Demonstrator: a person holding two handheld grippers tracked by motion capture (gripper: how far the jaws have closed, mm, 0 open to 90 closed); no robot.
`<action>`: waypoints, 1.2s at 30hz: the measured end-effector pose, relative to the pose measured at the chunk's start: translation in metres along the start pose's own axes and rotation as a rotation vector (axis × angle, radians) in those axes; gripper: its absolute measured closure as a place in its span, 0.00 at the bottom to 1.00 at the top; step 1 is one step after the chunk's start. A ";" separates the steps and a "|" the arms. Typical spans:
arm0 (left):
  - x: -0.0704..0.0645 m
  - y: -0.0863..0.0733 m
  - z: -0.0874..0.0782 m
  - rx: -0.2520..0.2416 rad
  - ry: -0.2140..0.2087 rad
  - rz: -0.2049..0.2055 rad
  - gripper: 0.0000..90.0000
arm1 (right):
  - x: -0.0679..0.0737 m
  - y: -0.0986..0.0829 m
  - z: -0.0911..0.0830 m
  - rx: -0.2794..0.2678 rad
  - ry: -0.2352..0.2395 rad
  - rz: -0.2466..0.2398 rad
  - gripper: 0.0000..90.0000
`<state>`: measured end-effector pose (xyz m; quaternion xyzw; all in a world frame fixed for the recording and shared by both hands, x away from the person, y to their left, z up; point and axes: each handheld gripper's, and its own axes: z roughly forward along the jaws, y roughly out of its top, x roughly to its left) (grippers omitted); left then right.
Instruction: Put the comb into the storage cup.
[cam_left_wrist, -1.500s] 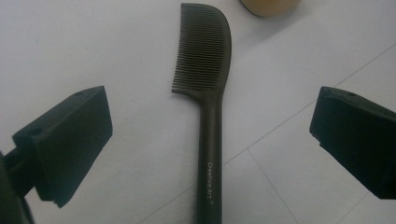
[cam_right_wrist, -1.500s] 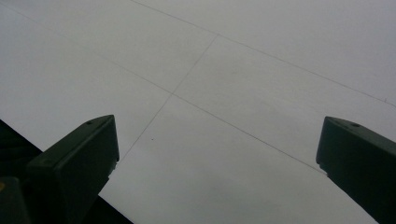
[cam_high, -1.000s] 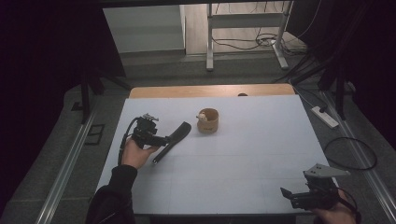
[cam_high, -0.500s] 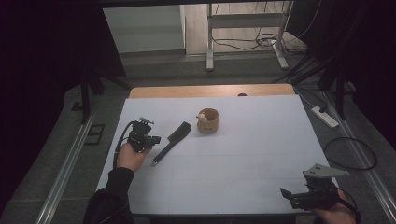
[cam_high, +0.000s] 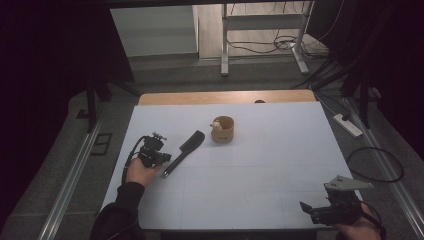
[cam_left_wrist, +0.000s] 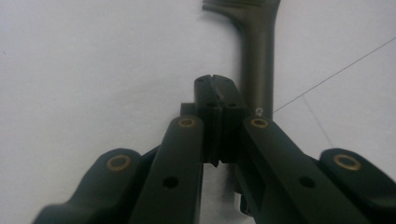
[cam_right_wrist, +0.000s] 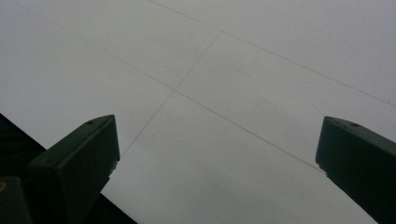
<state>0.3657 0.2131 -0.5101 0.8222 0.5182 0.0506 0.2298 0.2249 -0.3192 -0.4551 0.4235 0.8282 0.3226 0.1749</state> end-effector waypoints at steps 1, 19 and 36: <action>0.001 -0.001 0.001 0.004 0.000 -0.004 0.98 | 0.000 0.000 0.000 0.000 0.000 -0.001 0.00; -0.013 -0.004 0.007 0.047 -0.028 -0.009 0.98 | 0.001 0.000 0.001 0.007 -0.002 -0.010 0.00; -0.018 -0.004 -0.009 -0.019 -0.017 -0.035 0.93 | 0.001 0.000 0.001 0.013 -0.003 -0.012 0.00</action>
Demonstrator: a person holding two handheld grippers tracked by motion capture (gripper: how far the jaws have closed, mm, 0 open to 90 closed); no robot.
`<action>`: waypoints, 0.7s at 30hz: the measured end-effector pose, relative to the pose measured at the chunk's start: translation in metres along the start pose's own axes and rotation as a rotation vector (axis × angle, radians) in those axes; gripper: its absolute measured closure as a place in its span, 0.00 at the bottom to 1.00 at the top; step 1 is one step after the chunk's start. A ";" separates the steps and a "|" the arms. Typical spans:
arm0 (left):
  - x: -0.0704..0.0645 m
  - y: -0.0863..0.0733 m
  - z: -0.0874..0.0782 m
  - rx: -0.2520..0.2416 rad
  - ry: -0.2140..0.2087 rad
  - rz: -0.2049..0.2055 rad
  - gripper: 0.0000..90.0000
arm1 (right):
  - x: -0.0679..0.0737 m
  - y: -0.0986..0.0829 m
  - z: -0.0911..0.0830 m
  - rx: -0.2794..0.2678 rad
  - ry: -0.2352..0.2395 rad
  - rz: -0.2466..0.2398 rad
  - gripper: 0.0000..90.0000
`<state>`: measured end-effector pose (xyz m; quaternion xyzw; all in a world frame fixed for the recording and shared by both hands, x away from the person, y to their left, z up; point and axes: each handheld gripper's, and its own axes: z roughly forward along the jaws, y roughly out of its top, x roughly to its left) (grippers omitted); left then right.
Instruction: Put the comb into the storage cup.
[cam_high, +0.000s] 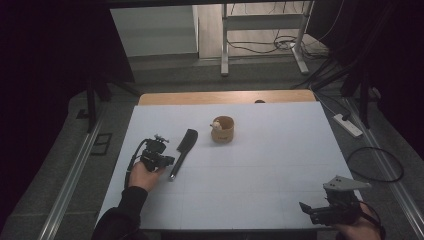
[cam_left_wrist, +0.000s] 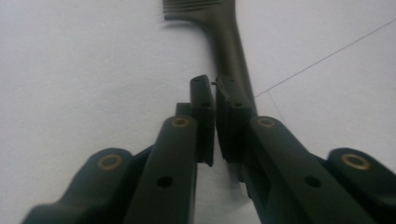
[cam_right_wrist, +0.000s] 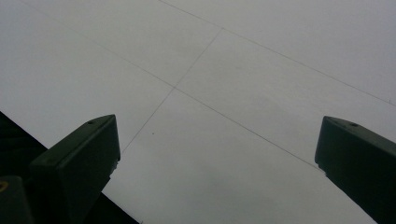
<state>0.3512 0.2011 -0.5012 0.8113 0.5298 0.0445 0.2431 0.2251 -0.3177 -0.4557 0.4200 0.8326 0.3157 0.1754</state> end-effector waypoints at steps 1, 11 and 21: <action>-0.001 0.000 -0.002 -0.009 0.002 -0.002 0.92 | 0.000 0.000 0.000 -0.001 0.000 0.000 0.00; -0.007 0.002 -0.009 -0.033 0.020 -0.011 0.60 | 0.000 0.000 0.000 -0.003 -0.001 -0.003 0.00; -0.008 0.007 -0.013 -0.048 0.004 -0.015 0.16 | 0.001 0.000 0.000 0.000 -0.002 -0.007 0.00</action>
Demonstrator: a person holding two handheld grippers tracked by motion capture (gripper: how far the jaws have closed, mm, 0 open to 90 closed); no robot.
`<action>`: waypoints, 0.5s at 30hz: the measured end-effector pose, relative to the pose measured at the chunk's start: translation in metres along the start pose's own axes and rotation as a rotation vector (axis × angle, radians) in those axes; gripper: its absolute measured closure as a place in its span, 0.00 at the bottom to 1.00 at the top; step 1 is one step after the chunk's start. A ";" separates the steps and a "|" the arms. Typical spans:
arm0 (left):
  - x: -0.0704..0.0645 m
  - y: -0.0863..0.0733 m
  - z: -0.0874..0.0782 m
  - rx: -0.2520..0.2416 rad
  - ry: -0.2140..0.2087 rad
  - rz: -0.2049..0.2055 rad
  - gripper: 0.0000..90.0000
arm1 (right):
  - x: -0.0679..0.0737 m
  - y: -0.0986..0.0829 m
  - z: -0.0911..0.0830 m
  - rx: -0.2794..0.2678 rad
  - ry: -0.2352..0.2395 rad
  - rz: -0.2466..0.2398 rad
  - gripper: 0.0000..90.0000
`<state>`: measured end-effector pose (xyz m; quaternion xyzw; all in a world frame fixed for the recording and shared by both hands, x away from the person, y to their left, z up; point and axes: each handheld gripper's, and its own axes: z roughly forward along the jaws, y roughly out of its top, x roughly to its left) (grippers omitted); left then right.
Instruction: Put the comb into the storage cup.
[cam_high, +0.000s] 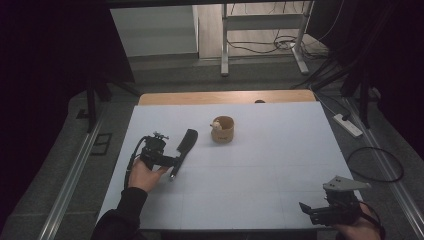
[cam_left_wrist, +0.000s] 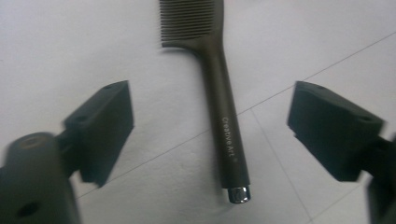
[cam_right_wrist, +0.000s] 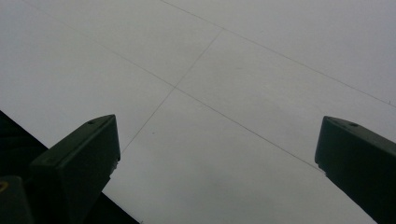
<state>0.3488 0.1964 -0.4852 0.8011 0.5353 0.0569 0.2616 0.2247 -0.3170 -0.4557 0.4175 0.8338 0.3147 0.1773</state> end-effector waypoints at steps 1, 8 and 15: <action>0.000 0.001 0.000 0.005 -0.006 -0.001 0.13 | 0.000 0.000 0.000 0.001 0.000 0.000 0.00; -0.007 0.009 0.000 0.007 -0.011 0.040 0.02 | 0.000 0.000 0.000 0.003 -0.001 -0.001 0.00; -0.017 0.016 0.007 0.022 -0.020 0.074 0.01 | 0.000 0.000 0.001 0.007 -0.001 0.001 0.00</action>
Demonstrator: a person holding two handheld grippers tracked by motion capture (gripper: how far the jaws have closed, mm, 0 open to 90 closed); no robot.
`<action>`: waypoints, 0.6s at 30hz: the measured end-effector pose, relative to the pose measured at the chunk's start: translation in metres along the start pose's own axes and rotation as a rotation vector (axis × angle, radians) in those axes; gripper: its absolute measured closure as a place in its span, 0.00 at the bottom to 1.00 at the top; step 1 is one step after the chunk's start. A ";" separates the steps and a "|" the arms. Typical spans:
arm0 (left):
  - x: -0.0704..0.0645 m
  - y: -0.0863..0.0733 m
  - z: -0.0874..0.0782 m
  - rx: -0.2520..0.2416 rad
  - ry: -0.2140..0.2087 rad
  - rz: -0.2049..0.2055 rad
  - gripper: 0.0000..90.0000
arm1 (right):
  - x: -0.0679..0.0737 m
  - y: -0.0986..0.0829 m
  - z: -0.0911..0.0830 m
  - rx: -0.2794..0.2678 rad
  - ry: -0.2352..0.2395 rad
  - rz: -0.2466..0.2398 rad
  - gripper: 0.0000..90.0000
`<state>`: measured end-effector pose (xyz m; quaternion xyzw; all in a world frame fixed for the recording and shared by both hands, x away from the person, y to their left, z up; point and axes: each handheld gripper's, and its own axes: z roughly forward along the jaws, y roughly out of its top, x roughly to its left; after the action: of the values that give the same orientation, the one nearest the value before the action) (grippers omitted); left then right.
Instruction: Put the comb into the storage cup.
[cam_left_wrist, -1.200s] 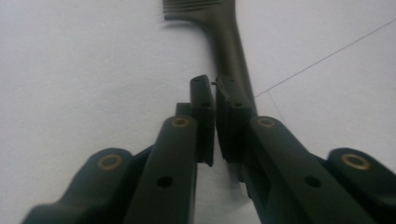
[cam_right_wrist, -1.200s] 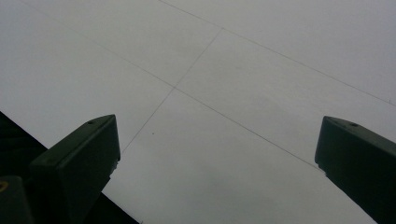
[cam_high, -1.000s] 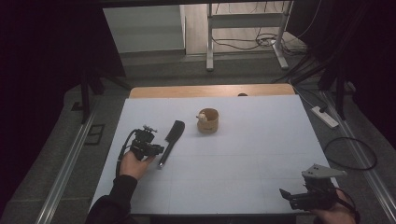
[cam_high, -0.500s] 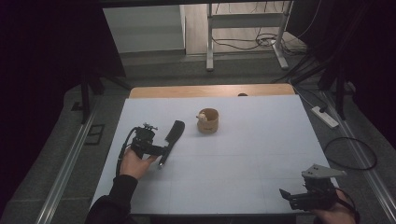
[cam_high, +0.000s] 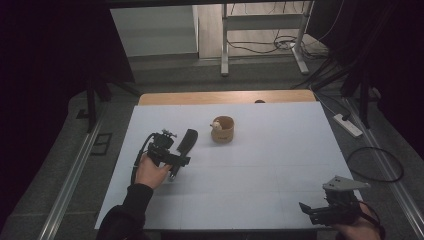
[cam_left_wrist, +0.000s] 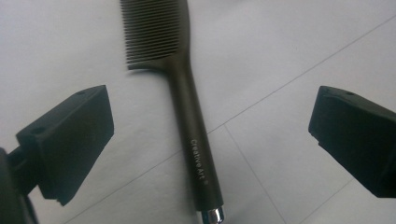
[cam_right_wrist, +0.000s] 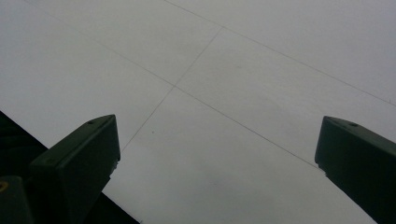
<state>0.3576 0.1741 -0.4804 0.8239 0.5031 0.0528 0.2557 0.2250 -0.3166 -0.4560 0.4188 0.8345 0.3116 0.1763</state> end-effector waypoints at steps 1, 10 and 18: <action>-0.001 0.001 0.002 0.004 0.002 0.005 0.00 | 0.000 0.000 0.000 0.000 0.000 0.000 0.00; -0.005 0.003 0.010 0.025 0.038 0.054 0.00 | 0.000 0.000 0.000 0.002 0.000 -0.001 0.00; -0.006 0.000 0.027 0.067 0.069 0.079 0.00 | 0.000 0.000 0.000 0.001 0.003 -0.002 0.00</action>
<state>0.3639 0.1592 -0.5031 0.8489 0.4801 0.0743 0.2083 0.2250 -0.3164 -0.4561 0.4176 0.8353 0.3118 0.1751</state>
